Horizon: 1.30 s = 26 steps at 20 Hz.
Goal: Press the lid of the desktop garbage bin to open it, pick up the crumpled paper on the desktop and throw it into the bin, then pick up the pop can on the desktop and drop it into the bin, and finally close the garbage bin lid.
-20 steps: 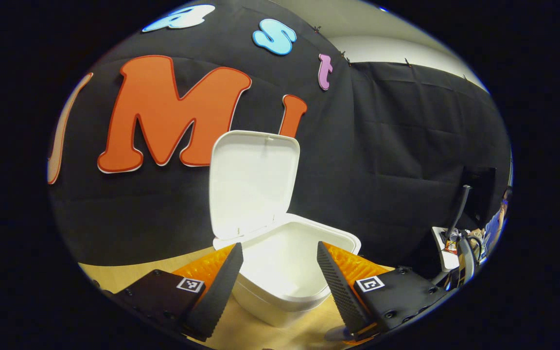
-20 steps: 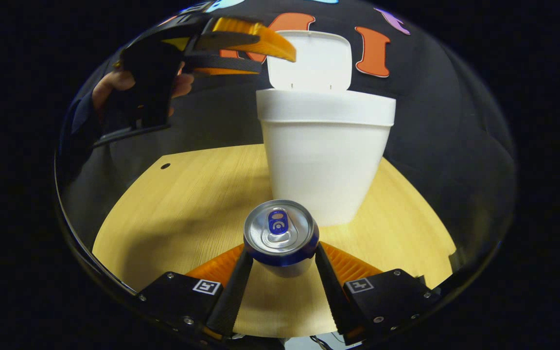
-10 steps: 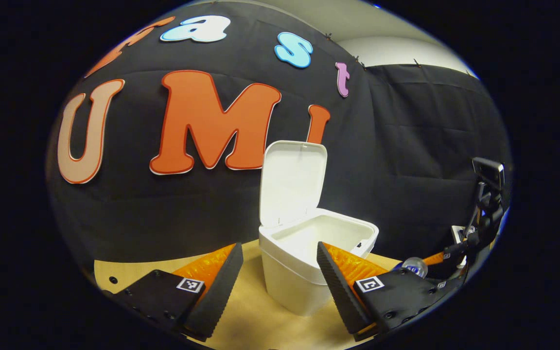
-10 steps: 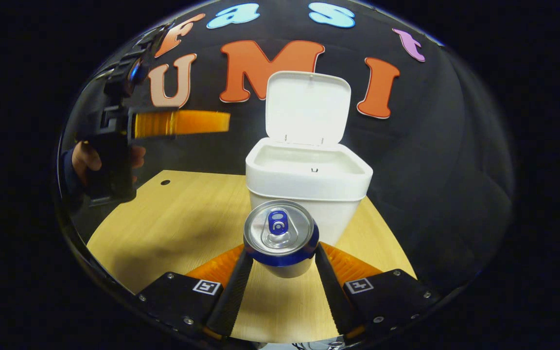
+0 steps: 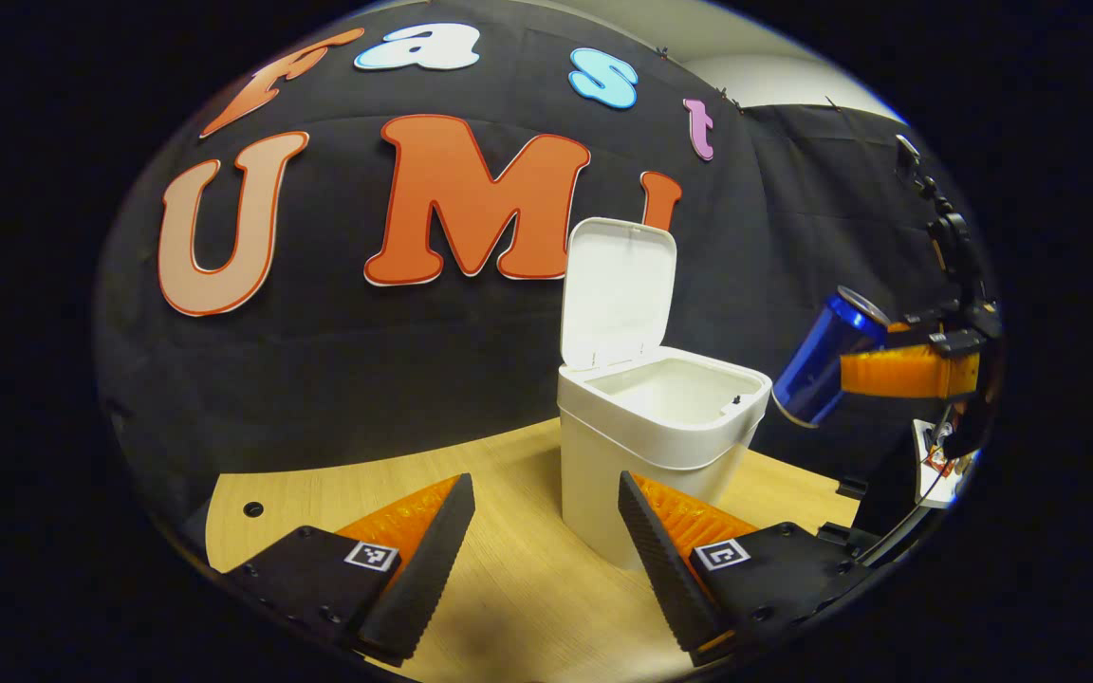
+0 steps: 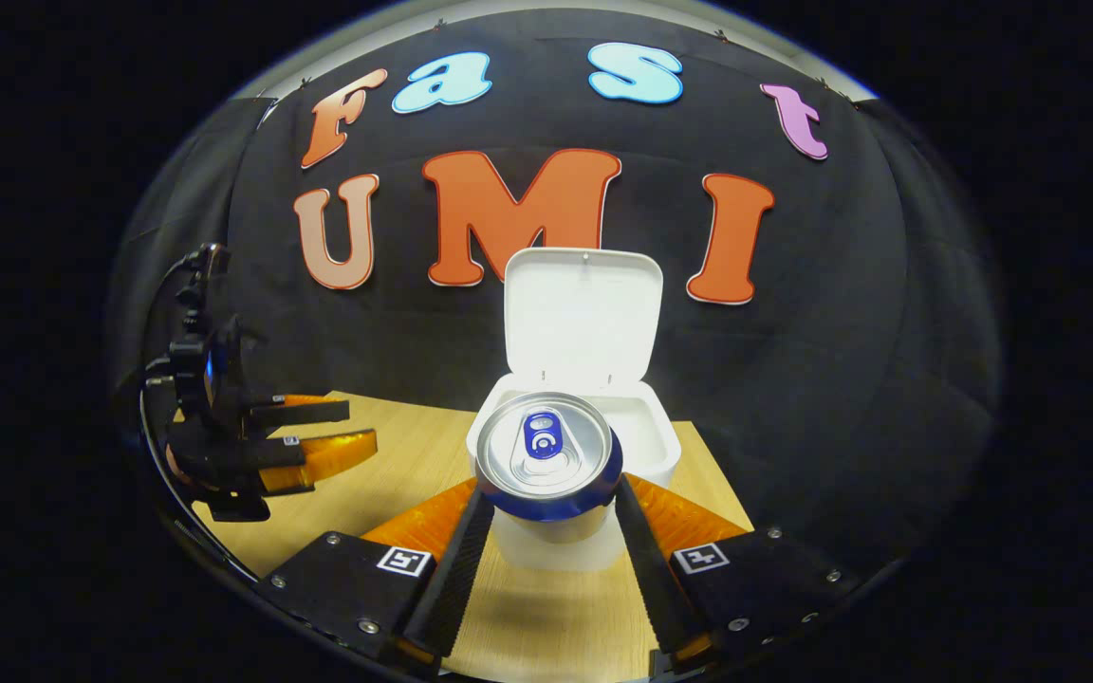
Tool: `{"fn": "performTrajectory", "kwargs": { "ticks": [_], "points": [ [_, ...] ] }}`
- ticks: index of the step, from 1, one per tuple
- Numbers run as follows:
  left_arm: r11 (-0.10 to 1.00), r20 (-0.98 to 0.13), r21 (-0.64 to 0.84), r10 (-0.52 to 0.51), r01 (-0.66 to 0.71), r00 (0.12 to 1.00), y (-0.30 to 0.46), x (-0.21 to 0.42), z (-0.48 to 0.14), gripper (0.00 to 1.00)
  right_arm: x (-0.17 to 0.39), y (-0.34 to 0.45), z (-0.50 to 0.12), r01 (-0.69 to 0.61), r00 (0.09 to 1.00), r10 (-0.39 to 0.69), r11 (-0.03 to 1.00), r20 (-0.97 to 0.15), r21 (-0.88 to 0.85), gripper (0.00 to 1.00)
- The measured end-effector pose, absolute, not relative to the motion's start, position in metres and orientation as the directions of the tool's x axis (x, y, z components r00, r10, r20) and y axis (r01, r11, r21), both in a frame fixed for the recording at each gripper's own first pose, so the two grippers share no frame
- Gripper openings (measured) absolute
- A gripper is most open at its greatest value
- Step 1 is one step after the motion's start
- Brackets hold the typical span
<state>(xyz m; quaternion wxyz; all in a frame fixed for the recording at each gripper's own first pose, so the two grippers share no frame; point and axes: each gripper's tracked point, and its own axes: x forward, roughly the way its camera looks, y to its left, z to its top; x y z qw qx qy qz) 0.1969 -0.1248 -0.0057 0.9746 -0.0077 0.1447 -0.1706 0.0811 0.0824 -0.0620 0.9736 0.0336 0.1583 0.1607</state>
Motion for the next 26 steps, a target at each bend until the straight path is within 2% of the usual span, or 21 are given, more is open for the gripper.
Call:
{"fn": "performTrajectory", "kwargs": {
  "ticks": [4, 5, 6, 11, 19, 26],
  "points": [
    [0.955, -0.295, -0.067, -0.294, 0.288, 0.909, -0.112, 0.187, -0.008, 0.98, 0.114, 0.071, -0.039, -0.320, 0.909, 0.321, 0.946, -0.268, 0.047, 0.78],
    [0.960, -0.297, -0.060, -0.279, 0.274, 0.913, -0.107, 0.185, -0.008, 0.98, 0.123, 0.070, -0.032, -0.322, 0.912, 0.323, 0.946, -0.255, 0.045, 0.73],
    [0.964, -0.298, -0.058, -0.265, 0.259, 0.917, -0.101, 0.182, -0.008, 0.98, 0.132, 0.066, -0.027, -0.318, 0.914, 0.316, 0.948, -0.252, 0.037, 0.78],
    [0.984, -0.316, -0.049, -0.178, 0.171, 0.932, -0.071, 0.169, -0.014, 0.98, 0.175, 0.063, -0.019, -0.310, 0.924, 0.304, 0.951, -0.232, 0.011, 0.78],
    [0.997, -0.353, -0.043, -0.071, 0.060, 0.933, -0.039, 0.148, -0.024, 0.97, 0.219, 0.080, -0.065, -0.314, 0.900, 0.312, 0.948, -0.305, 0.044, 0.78],
    [1.000, -0.373, -0.010, -0.018, 0.015, 0.928, -0.023, 0.130, -0.027, 0.97, 0.230, 0.101, -0.122, -0.328, 0.863, 0.340, 0.940, -0.374, 0.097, 0.78]
  ]
}}
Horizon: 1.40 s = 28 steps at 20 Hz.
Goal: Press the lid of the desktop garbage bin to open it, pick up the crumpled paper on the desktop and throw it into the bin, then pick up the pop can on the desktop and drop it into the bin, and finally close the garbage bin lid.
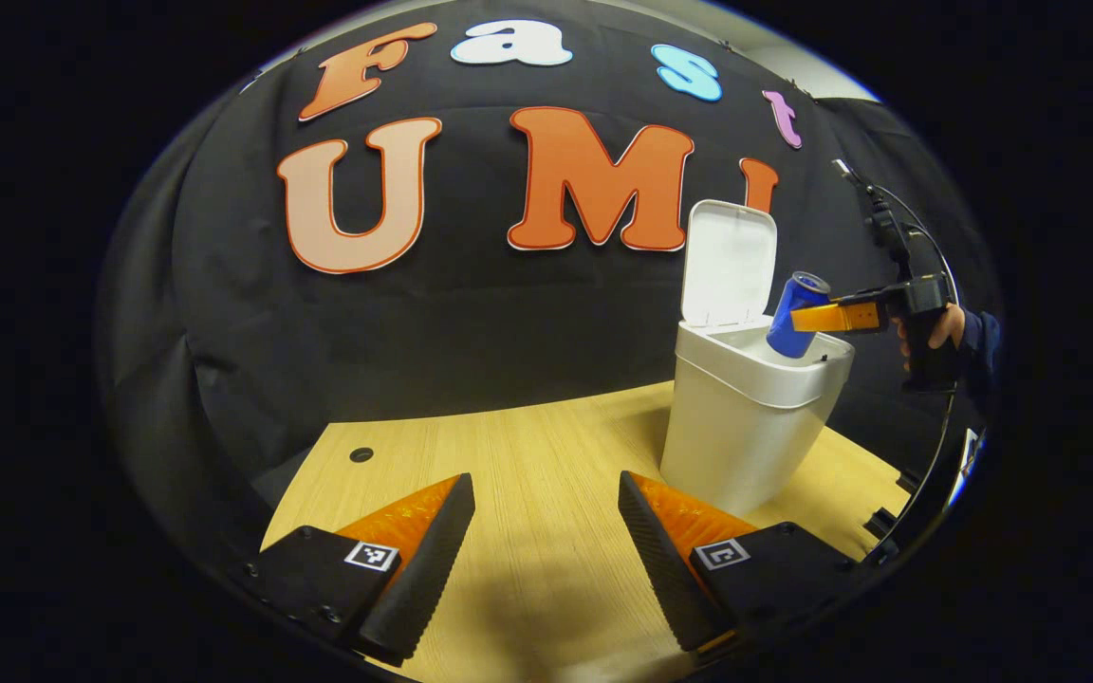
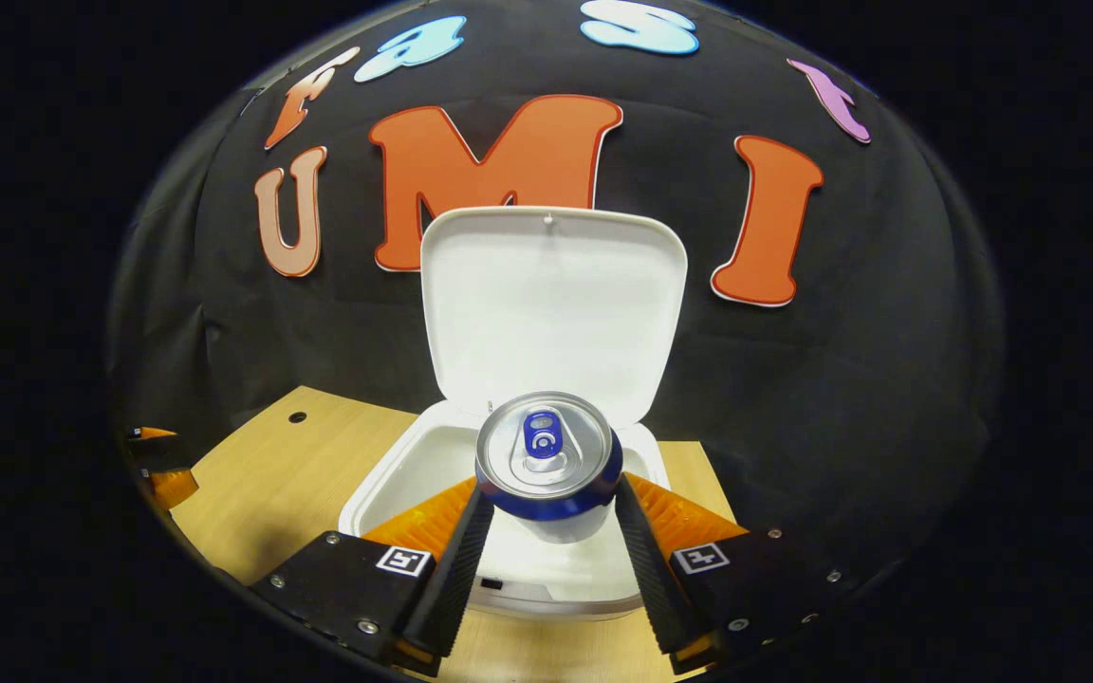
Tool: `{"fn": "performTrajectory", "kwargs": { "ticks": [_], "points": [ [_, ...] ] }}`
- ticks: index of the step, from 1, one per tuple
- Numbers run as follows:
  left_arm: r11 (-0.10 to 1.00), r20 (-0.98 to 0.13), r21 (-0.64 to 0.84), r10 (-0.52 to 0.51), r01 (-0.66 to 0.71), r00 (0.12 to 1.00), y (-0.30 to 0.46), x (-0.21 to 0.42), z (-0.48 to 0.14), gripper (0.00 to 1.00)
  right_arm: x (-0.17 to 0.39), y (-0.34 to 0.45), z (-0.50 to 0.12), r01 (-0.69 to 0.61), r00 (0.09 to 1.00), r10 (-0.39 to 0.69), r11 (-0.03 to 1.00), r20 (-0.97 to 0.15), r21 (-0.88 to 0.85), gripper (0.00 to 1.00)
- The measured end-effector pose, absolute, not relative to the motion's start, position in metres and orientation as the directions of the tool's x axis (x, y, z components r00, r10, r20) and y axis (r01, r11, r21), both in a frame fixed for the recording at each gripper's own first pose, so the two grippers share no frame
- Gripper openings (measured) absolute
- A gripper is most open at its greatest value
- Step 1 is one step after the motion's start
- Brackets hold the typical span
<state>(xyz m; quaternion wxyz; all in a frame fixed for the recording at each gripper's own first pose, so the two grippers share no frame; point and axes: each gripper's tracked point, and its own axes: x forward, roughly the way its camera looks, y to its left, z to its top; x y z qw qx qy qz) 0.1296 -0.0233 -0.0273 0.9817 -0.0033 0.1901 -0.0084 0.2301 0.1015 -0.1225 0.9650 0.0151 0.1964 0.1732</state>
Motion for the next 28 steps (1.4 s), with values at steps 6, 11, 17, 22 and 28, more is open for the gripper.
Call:
{"fn": "performTrajectory", "kwargs": {
  "ticks": [6, 11, 17, 22, 28],
  "points": [
    [1.000, -0.383, -0.002, 0.007, -0.008, 0.924, -0.015, 0.122, -0.029, 0.98, 0.235, 0.103, -0.136, -0.307, 0.855, 0.330, 0.944, -0.400, 0.123, 0.80],
    [1.000, -0.392, -0.010, 0.011, -0.016, 0.920, -0.010, 0.118, -0.035, 0.98, 0.235, 0.098, -0.115, -0.302, 0.879, 0.325, 0.946, -0.350, 0.119, 0.82],
    [0.999, -0.403, -0.021, 0.016, -0.026, 0.915, -0.006, 0.116, -0.043, 0.98, 0.245, 0.086, -0.069, -0.284, 0.906, 0.302, 0.953, -0.297, 0.103, 0.88],
    [0.999, -0.437, -0.028, 0.028, -0.045, 0.899, 0.000, 0.107, -0.064, 0.98, 0.256, 0.086, -0.022, -0.280, 0.926, 0.284, 0.959, -0.248, 0.051, 0.88],
    [0.995, -0.495, -0.046, 0.051, -0.085, 0.867, 0.010, 0.095, -0.097, 0.98, 0.271, 0.100, 0.038, -0.294, 0.932, 0.301, 0.954, -0.203, 0.067, 0.89]
  ]
}}
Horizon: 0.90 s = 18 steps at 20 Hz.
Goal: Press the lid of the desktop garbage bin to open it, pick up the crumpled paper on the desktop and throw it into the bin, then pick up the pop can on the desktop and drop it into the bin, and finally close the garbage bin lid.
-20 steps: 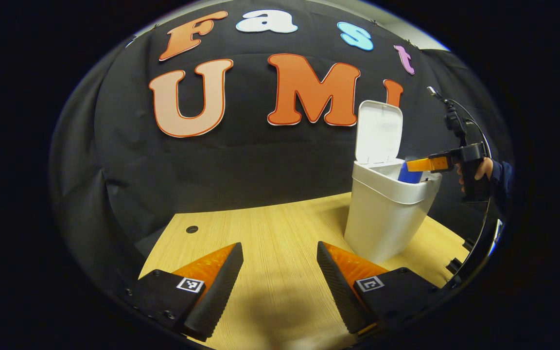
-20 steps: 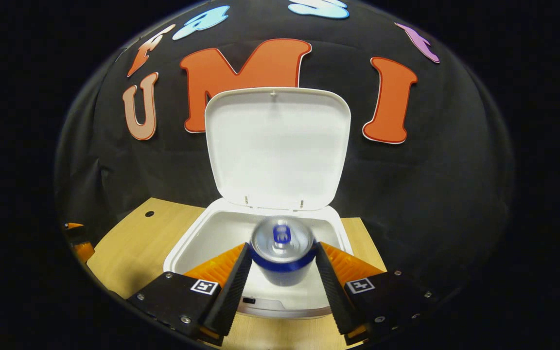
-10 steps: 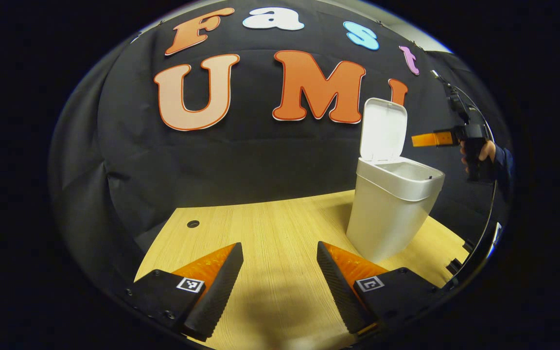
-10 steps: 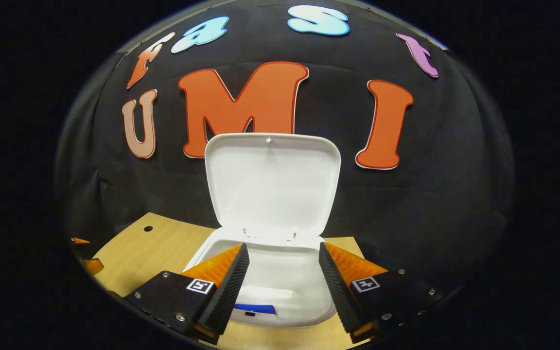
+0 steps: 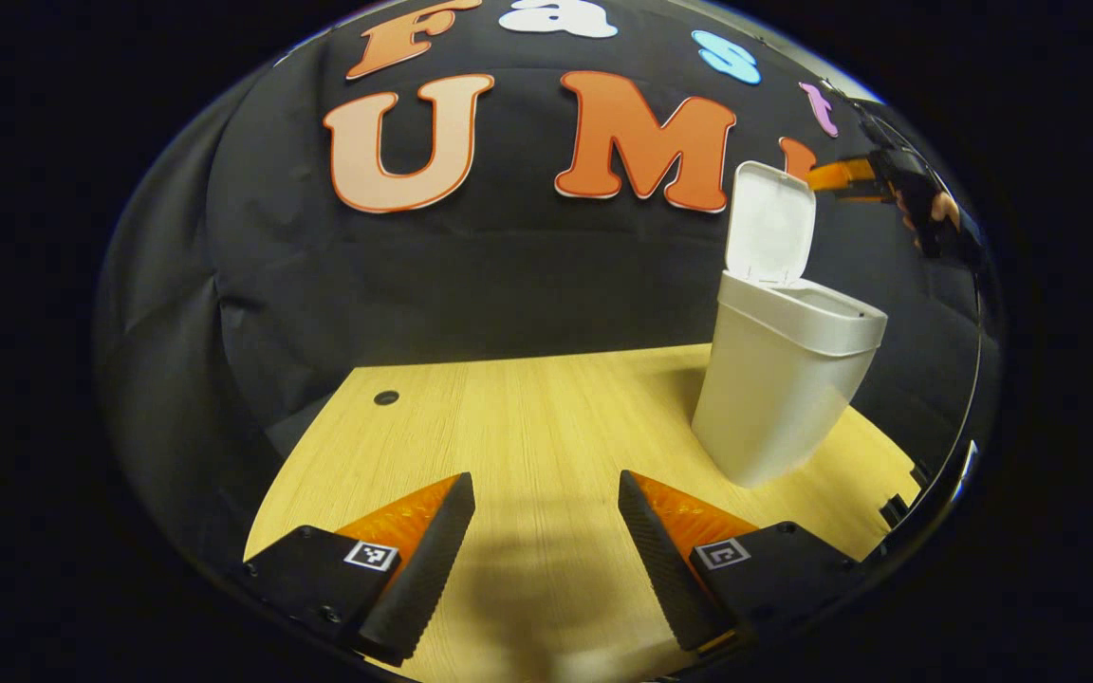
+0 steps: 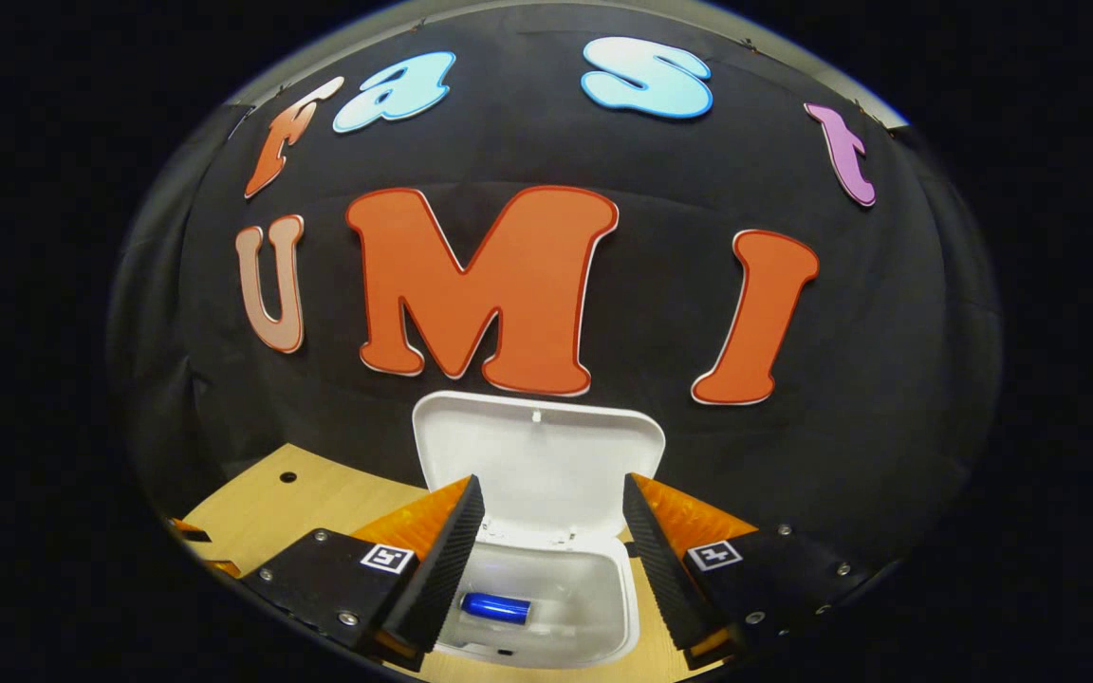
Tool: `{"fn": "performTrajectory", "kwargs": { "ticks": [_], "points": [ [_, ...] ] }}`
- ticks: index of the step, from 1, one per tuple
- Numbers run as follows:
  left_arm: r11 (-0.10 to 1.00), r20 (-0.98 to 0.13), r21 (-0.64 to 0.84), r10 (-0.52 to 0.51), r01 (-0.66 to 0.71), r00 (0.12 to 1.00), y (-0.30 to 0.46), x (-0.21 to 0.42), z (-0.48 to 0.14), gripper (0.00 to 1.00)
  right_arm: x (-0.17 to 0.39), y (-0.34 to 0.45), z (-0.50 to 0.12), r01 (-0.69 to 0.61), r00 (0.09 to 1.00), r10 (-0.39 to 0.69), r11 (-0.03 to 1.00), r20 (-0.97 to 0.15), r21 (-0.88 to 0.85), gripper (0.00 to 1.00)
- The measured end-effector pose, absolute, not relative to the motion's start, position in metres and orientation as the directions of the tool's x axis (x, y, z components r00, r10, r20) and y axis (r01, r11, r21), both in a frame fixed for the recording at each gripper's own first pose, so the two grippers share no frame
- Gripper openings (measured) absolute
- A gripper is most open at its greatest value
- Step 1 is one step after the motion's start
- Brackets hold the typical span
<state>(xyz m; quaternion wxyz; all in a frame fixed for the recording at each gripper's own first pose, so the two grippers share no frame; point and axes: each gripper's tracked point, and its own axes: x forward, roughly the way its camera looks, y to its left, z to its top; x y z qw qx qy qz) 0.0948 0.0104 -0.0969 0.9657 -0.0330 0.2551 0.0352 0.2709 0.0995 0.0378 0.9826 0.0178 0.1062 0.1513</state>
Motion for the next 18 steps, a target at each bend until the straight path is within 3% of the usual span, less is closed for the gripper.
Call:
{"fn": "performTrajectory", "kwargs": {
  "ticks": [10, 18],
  "points": [
    [0.978, -0.524, -0.109, 0.094, -0.177, 0.847, 0.027, 0.068, -0.112, 0.98, 0.307, 0.110, 0.113, -0.287, 0.945, 0.289, 0.957, -0.154, 0.036, 0.90],
    [0.966, -0.542, -0.125, 0.126, -0.228, 0.831, 0.033, 0.051, -0.124, 0.98, 0.336, 0.121, 0.079, -0.279, 0.913, 0.286, 0.958, -0.291, 0.064, 0.90]
  ]
}}
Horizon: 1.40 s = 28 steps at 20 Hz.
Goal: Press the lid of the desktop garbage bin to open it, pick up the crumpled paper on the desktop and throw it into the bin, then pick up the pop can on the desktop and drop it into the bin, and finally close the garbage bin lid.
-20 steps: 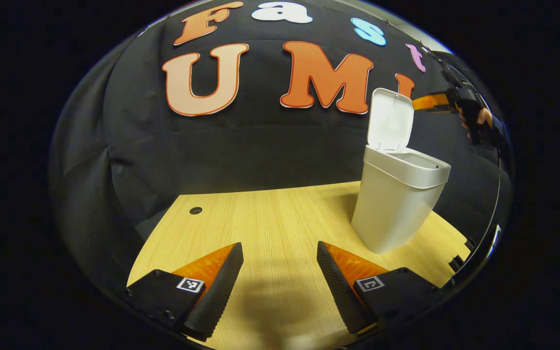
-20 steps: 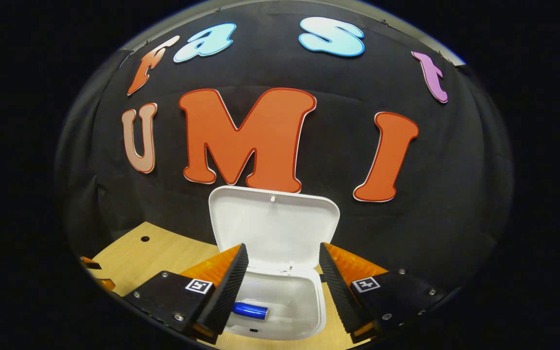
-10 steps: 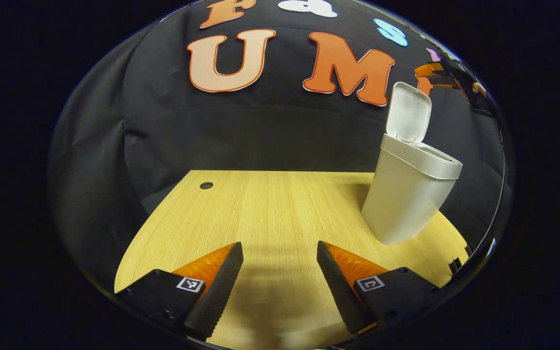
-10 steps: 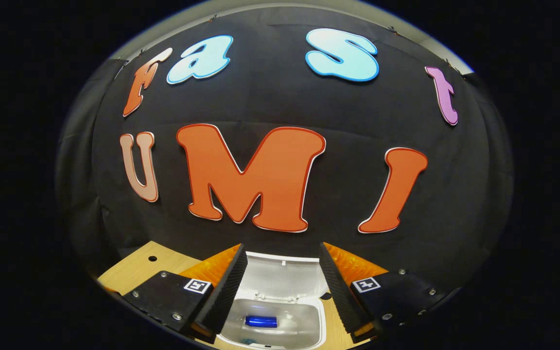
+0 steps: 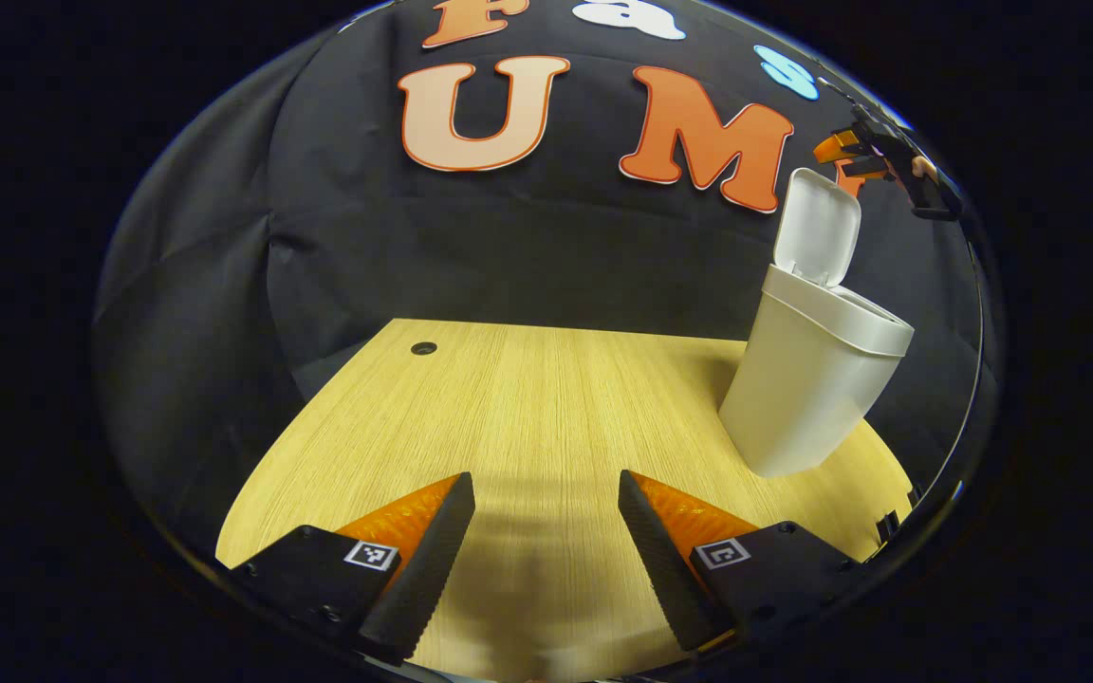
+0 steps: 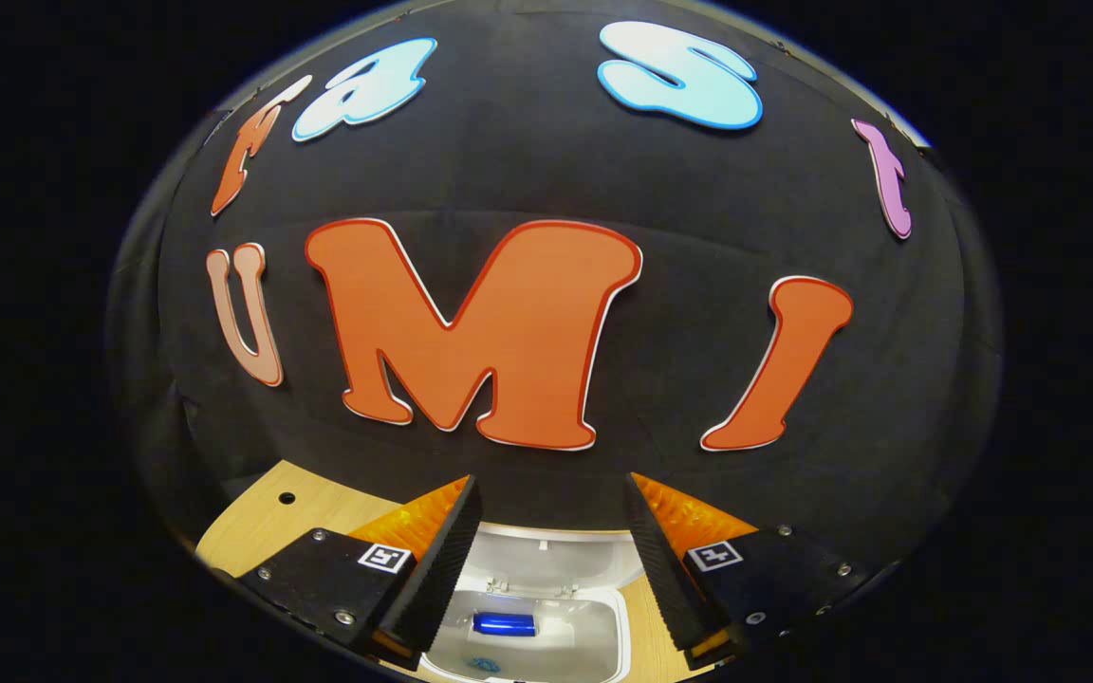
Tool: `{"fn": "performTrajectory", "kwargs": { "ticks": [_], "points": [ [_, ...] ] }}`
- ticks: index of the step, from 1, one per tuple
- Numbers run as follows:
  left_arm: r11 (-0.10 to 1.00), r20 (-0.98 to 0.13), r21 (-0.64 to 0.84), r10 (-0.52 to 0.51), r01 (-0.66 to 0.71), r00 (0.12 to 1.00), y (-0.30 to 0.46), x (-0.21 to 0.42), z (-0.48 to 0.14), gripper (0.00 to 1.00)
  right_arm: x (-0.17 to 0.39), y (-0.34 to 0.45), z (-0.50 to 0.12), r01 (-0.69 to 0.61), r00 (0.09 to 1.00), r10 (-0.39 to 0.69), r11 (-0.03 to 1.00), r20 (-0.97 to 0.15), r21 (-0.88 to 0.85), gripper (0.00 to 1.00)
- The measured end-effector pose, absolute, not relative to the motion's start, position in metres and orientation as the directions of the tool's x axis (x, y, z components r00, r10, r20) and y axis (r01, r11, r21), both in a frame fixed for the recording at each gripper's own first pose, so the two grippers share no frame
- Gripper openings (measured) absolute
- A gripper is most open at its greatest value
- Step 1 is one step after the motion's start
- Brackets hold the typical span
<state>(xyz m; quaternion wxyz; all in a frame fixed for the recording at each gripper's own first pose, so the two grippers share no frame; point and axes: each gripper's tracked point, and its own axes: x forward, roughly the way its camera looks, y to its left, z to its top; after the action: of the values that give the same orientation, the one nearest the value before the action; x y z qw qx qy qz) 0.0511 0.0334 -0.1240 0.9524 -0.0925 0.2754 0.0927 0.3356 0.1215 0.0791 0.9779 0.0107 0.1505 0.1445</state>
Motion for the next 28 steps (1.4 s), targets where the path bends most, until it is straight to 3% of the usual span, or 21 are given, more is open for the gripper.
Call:
{"fn": "performTrajectory", "kwargs": {
  "ticks": [3, 8, 13, 28],
  "points": [
    [0.963, -0.558, -0.137, 0.118, -0.231, 0.822, 0.032, 0.047, -0.130, 0.98, 0.349, 0.124, 0.079, -0.275, 0.915, 0.279, 0.960, -0.291, 0.053, 0.90],
    [0.967, -0.563, -0.121, 0.118, -0.223, 0.818, 0.036, 0.045, -0.131, 0.98, 0.359, 0.125, 0.051, -0.260, 0.878, 0.275, 0.961, -0.392, 0.092, 0.88],
    [0.961, -0.578, -0.150, 0.106, -0.234, 0.809, 0.039, 0.048, -0.136, 0.98, 0.329, 0.132, 0.025, -0.263, 0.825, 0.295, 0.955, -0.482, 0.135, 0.88],
    [0.983, -0.599, -0.131, 0.022, -0.125, 0.801, 0.022, 0.059, -0.141, 0.98, 0.227, 0.132, -0.069, -0.249, 0.738, 0.305, 0.952, -0.602, 0.176, 0.87]
  ]
}}
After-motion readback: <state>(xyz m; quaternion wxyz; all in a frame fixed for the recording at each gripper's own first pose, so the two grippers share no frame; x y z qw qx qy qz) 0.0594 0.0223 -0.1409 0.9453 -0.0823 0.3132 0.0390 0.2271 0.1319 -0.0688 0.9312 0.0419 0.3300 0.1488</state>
